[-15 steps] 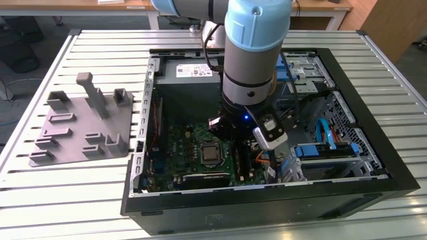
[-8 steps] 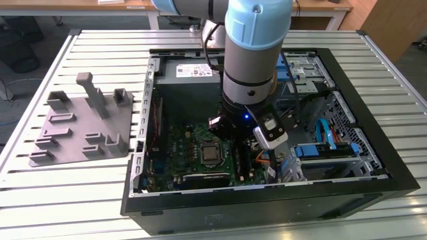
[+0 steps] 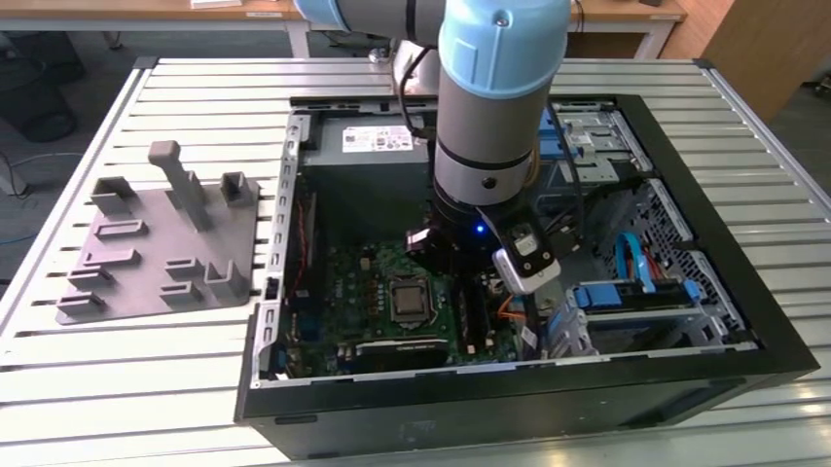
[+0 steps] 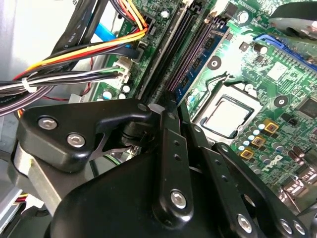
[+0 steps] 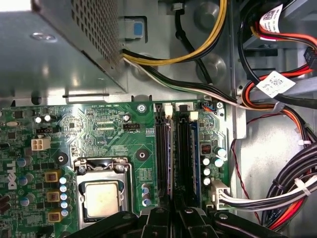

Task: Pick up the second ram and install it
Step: 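Insert the second ram into the second slot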

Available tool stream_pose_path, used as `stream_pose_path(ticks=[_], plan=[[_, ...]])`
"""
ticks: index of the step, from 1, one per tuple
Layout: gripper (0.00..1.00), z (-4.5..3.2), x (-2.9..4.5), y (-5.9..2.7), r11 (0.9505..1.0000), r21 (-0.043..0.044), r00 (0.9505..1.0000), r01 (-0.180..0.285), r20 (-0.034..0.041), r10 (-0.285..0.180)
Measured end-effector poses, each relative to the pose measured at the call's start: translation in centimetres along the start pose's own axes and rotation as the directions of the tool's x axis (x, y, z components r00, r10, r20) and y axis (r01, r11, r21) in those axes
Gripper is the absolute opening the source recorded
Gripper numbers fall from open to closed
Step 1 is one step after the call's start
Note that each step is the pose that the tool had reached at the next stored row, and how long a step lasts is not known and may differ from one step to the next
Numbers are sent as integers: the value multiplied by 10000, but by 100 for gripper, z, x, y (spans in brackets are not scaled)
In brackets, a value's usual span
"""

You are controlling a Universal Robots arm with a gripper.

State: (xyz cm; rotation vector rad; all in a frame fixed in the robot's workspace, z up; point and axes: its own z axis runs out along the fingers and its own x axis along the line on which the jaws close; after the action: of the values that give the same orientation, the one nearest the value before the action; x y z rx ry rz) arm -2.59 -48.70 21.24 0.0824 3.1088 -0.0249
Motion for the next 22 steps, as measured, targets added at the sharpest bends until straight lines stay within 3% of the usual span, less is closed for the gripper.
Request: stream_pose_path(ticks=[2, 7, 13, 22], plan=[[14, 1, -1, 0, 10000, 56, 10000, 1, 3, -1], [14, -3, 0, 3, 10000, 59, 10000, 0, 3, 0], [14, -85, -2, 8, 10000, 60, 10000, 0, 2, 0], [14, -85, -3, 8, 10000, 68, 10000, 0, 2, 0]])
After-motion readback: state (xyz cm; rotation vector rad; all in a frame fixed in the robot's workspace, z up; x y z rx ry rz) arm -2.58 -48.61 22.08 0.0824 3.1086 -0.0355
